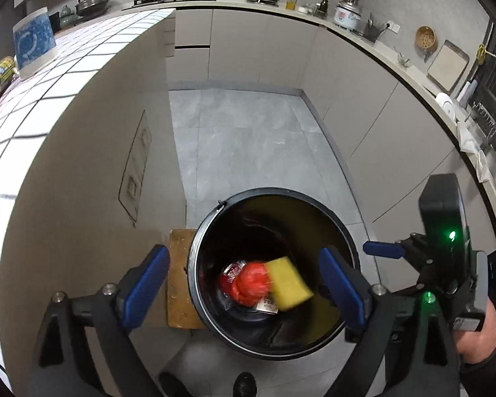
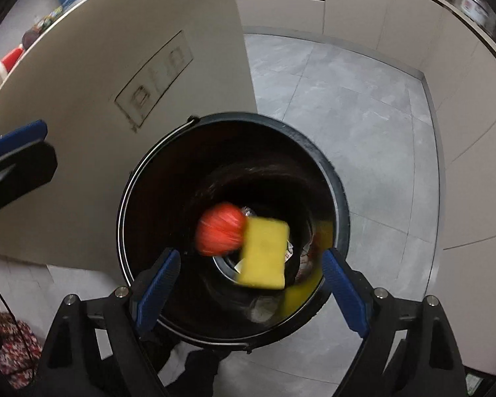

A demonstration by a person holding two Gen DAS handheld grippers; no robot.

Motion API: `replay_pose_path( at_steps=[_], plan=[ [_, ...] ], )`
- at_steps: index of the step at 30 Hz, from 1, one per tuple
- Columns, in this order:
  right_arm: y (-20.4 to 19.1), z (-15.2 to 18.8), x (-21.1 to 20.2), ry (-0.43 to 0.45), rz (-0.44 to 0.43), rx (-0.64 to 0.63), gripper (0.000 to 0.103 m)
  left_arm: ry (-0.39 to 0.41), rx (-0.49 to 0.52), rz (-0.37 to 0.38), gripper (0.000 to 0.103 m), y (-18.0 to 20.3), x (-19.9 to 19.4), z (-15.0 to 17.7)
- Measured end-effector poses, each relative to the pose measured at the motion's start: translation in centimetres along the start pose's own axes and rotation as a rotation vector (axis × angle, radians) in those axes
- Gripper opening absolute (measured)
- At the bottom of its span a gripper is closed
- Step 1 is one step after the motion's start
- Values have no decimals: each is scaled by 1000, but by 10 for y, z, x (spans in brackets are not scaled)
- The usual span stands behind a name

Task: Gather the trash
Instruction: 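Carry the red bag and sponge over the bin and release both, then grasp the blue Pepsi can with left tool while right tool grasps the blue-patterned cup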

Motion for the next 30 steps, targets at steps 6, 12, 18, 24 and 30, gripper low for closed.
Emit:
replay_pose_path(
  at_steps=[6,12,18,24,30],
  plan=[
    [7,-10,-13,13,30,46,89,17,12,-34,93,-4,-7,-2],
    [16,-23,-39,37,74,83,91,54,-2,-35,97,-5,-28,-19],
    [2,-49,-76,115,57,101,94,110,-6,-33,99,-8,-60,-41],
    [-26,-77,-100,155,90,58,94,174,-48,-56,101,-32,-88,-54],
    [-59,-103,-117,194,77,21,94,219,-91,-98,102,-70,-112,-58]
  ],
)
Point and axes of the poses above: each gripper's, at about its wrist camera, not at the fingertips, and x roughly the way its jaws point, y to its right, z to its underside, the point moved 9 cm from there along x, roughly the way its jaws point, and after that the axes turned 5 degrees about -x, right-handed, at the moved point
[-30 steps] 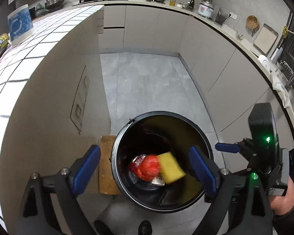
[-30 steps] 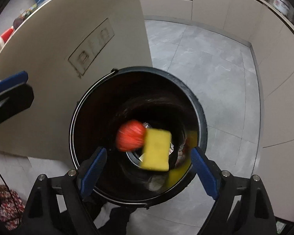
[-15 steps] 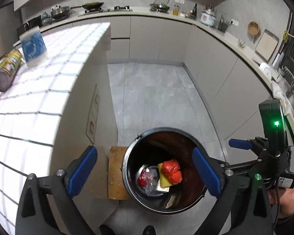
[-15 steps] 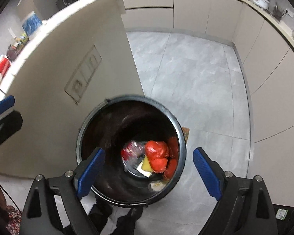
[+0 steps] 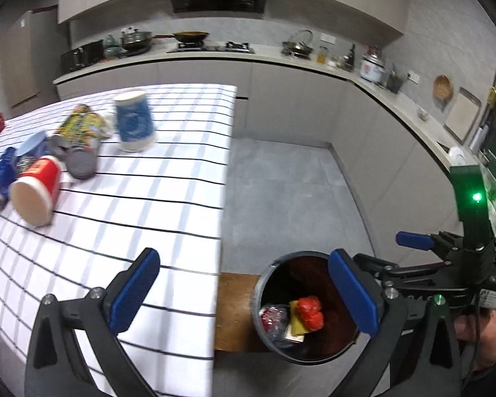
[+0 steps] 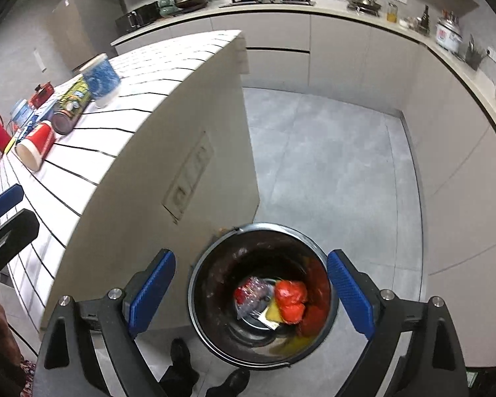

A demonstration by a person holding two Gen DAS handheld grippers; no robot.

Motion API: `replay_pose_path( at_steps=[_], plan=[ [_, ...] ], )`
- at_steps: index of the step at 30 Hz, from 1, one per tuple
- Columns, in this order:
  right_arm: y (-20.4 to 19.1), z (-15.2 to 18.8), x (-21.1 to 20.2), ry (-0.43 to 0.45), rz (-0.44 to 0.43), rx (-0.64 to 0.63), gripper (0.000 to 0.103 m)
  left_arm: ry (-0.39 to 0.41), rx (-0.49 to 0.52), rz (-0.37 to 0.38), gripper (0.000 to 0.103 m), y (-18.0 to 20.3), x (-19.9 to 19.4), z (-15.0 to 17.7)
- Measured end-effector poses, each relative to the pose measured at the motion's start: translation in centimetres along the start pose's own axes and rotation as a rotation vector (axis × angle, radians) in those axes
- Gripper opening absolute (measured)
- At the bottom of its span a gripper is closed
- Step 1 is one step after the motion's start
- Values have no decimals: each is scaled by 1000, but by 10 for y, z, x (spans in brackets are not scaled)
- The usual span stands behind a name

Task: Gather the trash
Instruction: 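Grasp the blue Pepsi can with left tool while right tool grasps the blue-patterned cup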

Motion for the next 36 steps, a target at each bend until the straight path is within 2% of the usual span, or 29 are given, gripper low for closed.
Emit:
replay_pose_path(
  at_steps=[11,21,27,34,36],
  plan=[
    [-87,-42,1,33,-52,-90,94,57,-97,-81,102,-104,-30,-12],
    [-166,-83,9,60,-91,-75,94,74,-193,-154,102,-213,-46,-11],
    [-222,-107,20,73,-81,-101,94,81,-235,-207,102,-278,-50,-9],
    [-277,-135,28,101,-84,-96,94,64,-278,-192,102,-336,-45,-14],
    [-287,-143,29,114,-72,-95,94,67,-270,-210,102,-349,-43,-17]
  ],
)
Point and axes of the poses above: each gripper's, at about its wrist camera, not at the fingertips, and x roughly the way its jaws point, y to its right, z to its underside, the point moved 9 cm from there along x, roughly the way its jaws point, and after that the axes turned 5 degrees about -x, right-handed, at the moved point
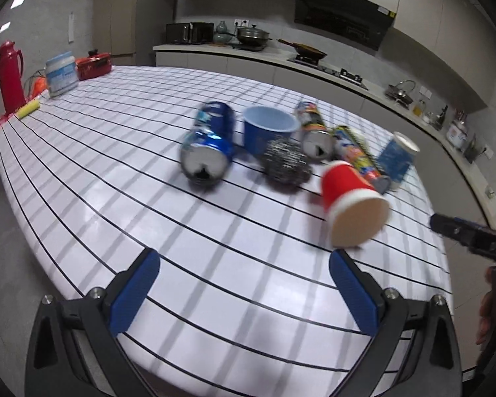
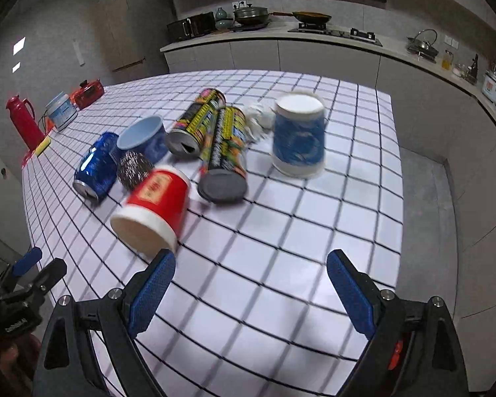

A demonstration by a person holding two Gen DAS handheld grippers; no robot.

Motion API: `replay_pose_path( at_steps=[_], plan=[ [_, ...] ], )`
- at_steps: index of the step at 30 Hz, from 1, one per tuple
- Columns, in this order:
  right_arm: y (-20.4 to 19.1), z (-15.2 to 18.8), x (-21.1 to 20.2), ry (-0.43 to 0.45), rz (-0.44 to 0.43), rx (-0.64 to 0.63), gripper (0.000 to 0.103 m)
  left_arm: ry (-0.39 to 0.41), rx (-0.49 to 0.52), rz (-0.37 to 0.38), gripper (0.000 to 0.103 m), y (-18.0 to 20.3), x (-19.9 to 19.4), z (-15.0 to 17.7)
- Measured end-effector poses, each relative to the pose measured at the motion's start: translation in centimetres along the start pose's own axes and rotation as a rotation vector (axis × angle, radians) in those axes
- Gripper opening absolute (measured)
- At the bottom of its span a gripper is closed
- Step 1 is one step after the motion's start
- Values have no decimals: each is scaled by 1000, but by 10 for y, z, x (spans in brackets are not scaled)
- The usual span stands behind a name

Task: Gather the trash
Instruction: 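Grasp the blue Pepsi can with left tool while right tool grasps the blue-patterned cup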

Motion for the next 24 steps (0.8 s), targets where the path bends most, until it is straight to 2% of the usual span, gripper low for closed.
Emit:
replay_pose_path(
  at_steps=[6,11,19,24],
  plan=[
    [-2,-30,10,53,58,30,94,19,25,6,99,-17,20,-30],
    [20,-54,27,76,120,80,94,40,22,11,97,-22,42,-58],
    [47,-82,63,61,163,99,94,17,25,12,97,-21,87,-89],
    [53,-87,84,38,166,95,94,-11,18,25,91,-22,107,-94]
  ],
)
Point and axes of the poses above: each gripper's, at about its wrist camera, not at the fingertips, and x roughly the way its jaws point, y to its right, z to its underside, the point moved 9 cm from there along x, roughly the way its jaws point, and after that the axes turned 5 degrees about -x, right-handed, at the moved point
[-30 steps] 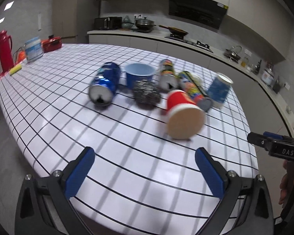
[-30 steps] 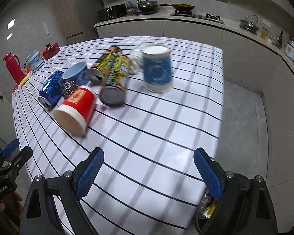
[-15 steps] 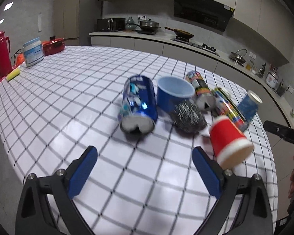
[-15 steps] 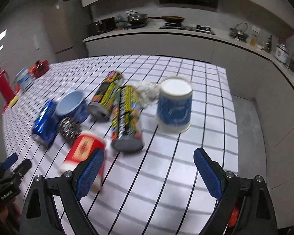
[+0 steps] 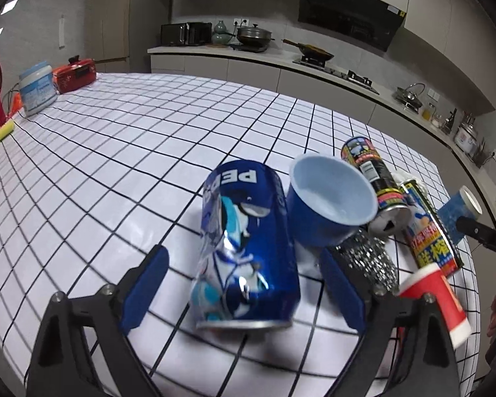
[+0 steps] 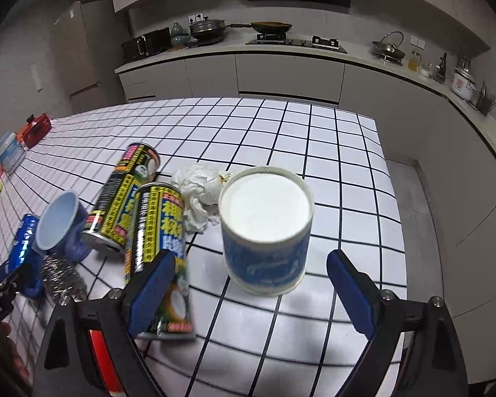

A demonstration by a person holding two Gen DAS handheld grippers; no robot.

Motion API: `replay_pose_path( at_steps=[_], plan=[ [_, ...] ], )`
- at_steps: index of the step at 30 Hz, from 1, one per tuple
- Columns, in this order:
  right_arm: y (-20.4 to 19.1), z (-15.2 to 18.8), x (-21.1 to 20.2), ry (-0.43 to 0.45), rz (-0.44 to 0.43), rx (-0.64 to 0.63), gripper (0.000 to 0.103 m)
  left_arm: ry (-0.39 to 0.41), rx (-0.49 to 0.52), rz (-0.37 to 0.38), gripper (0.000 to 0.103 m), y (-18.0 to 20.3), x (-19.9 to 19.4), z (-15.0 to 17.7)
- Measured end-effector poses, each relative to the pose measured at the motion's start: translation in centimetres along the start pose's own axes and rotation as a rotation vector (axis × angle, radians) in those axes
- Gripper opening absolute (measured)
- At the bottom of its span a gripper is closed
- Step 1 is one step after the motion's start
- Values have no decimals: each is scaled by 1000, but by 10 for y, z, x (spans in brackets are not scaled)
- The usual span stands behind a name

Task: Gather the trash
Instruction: 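Grasp the blue Pepsi can with left tool while right tool grasps the blue-patterned cup, then carry the Pepsi can and blue-patterned cup over the bin and open both tools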

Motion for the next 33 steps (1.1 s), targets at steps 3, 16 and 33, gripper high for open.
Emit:
replay_pose_path(
  at_steps=[3,16,33],
  plan=[
    [2,-2,9,-7,3,7,94,-6,13,-4,90,1,5,-2],
    [8,-4,20,-4,-4,33,62,-7,-2,13,62,-5,3,-1],
    [2,21,-56,62,-64,-5,62,31,14,33,53,19,-48,23]
  ],
)
Point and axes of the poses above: each gripper's, at about its wrist camera, not at the fingertips, and x roughly the way its jaws point, y to its right, z to its underside, the point moved 9 cm from there along x, roughly the way its jaws point, and after that the axes turned 5 degrees about -x, right-handed, at the moved point
